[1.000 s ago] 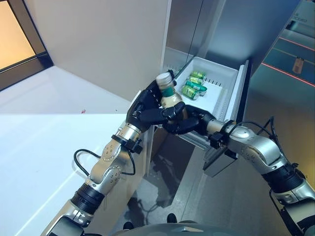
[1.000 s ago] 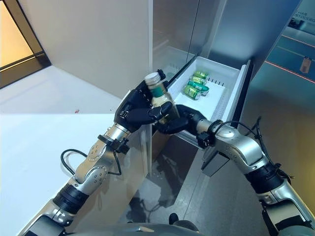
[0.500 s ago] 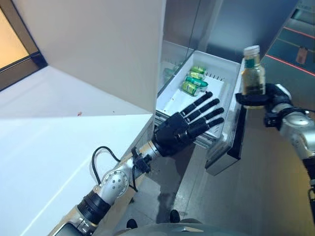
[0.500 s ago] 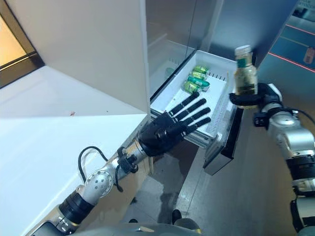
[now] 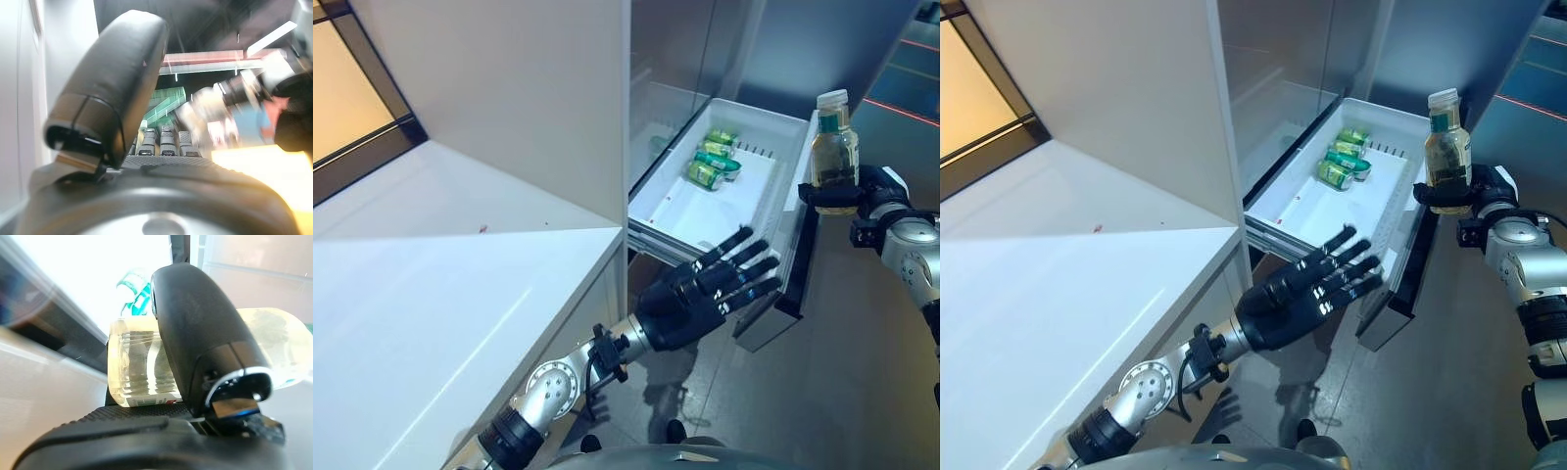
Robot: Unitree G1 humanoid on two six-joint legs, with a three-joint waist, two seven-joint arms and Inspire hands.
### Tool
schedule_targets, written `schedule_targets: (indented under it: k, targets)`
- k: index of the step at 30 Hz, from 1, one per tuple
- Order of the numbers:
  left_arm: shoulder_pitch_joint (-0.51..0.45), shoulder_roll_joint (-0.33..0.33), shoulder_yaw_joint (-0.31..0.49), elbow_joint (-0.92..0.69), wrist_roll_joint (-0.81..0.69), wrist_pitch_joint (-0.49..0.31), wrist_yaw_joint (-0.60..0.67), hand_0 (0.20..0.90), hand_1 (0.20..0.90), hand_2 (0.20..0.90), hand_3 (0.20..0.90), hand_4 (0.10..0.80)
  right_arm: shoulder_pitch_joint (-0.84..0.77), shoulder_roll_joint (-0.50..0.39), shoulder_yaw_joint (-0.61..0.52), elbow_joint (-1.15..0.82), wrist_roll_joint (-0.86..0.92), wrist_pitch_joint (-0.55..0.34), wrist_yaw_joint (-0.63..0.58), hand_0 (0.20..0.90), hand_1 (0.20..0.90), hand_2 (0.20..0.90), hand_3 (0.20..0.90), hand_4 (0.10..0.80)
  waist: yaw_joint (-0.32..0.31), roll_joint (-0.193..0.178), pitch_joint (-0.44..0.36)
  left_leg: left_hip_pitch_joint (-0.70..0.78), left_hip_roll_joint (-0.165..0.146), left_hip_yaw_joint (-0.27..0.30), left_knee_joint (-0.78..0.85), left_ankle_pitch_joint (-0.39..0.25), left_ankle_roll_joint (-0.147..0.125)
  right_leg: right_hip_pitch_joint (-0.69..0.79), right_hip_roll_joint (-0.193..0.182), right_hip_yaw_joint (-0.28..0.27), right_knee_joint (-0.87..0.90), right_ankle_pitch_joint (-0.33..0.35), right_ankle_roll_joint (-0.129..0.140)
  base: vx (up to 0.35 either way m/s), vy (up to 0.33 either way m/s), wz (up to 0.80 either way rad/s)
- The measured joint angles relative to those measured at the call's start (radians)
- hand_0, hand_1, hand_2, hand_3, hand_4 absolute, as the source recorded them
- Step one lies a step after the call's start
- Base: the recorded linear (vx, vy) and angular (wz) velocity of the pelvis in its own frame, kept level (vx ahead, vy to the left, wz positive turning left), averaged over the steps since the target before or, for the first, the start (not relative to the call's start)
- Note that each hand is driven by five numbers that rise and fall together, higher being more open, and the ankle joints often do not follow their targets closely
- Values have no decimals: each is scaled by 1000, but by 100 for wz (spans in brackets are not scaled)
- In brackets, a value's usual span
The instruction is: Put drinks into fridge and close the fridge
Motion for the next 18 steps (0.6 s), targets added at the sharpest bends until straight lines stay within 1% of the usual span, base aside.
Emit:
schedule_targets:
  k: [2, 4, 5, 6, 8, 11, 14, 15, 16, 18]
  targets:
    - [28, 17, 0, 93, 74, 2, 3, 900, 900, 900, 900, 800, -46, 0, 29, 16, -9, -23, -2, 300, 300, 300, 200, 100, 9, -1, 10, -8, 1, -10, 0, 5, 0, -1, 0, -13, -1, 0, 0, 37, -108, 16]
    - [37, 25, -2, 217, 183, 3, 3, 900, 900, 900, 900, 800, -87, 0, 43, 40, -29, -41, -1, 300, 300, 300, 200, 100, 22, -2, 22, -15, 1, -23, 0, 9, -1, -2, -1, -26, -4, -4, -4, 33, -125, 17]
    - [41, 29, -2, 246, 205, 2, 0, 900, 900, 900, 900, 800, -96, 0, 49, 46, -39, -47, -1, 300, 300, 300, 200, 100, 24, -2, 24, -18, 1, -29, 0, 11, -2, -2, 0, -32, -5, -4, -4, 36, -115, 28]
    - [49, 31, 1, 324, 253, -6, -14, 900, 900, 900, 900, 800, -129, 0, 83, 75, -60, -64, 4, 300, 300, 300, 200, 100, 25, -4, 27, -22, 1, -41, 0, 13, -3, -1, 0, -41, -5, -8, -5, 38, -69, 23]
    - [66, 33, 1, 441, 344, -24, -22, 900, 900, 900, 900, 800, -161, 0, 113, 102, -87, -68, 12, 300, 300, 300, 200, 100, 43, -3, 27, -33, 4, -53, 0, 15, -6, -5, 3, -50, -5, -10, -7, 81, -106, 21]
    - [82, 31, 7, 596, 447, -61, -39, 900, 900, 900, 900, 800, -163, 0, 126, 136, -124, -65, 55, 300, 300, 300, 200, 100, 70, -7, 29, -36, 8, -68, 1, 18, -9, -2, 7, -65, -4, -16, -11, 76, -81, 16]
    - [93, 28, 50, 633, 506, -102, -54, 900, 900, 900, 900, 800, -170, 0, 160, 160, -147, -50, 103, 300, 300, 300, 200, 100, 80, -7, 30, -46, 9, -82, 1, 20, -11, -4, 9, -75, 0, -17, -11, 61, -72, 14]
    - [83, 11, 80, 661, 535, -118, -62, 900, 900, 900, 900, 800, -170, 1, 178, 175, -156, -30, 126, 300, 300, 300, 200, 100, 87, -10, 31, -46, 10, -87, 1, 21, -12, -3, 10, -79, 0, -17, -11, 71, -99, 11]
    - [76, 9, 90, 680, 553, -134, -65, 900, 900, 900, 900, 800, -170, 2, 186, 191, -160, -13, 149, 300, 300, 300, 200, 100, 91, -11, 33, -47, 11, -92, 1, 22, -13, -1, 11, -85, 0, -17, -10, 85, -124, 14]
    - [61, 8, 99, 707, 589, -139, -65, 900, 900, 900, 900, 800, -170, 8, 187, 216, -168, 15, 170, 300, 300, 300, 200, 100, 97, -15, 40, -49, 12, -101, 1, 24, -15, 1, 13, -91, 0, -19, -9, 34, -90, 15]
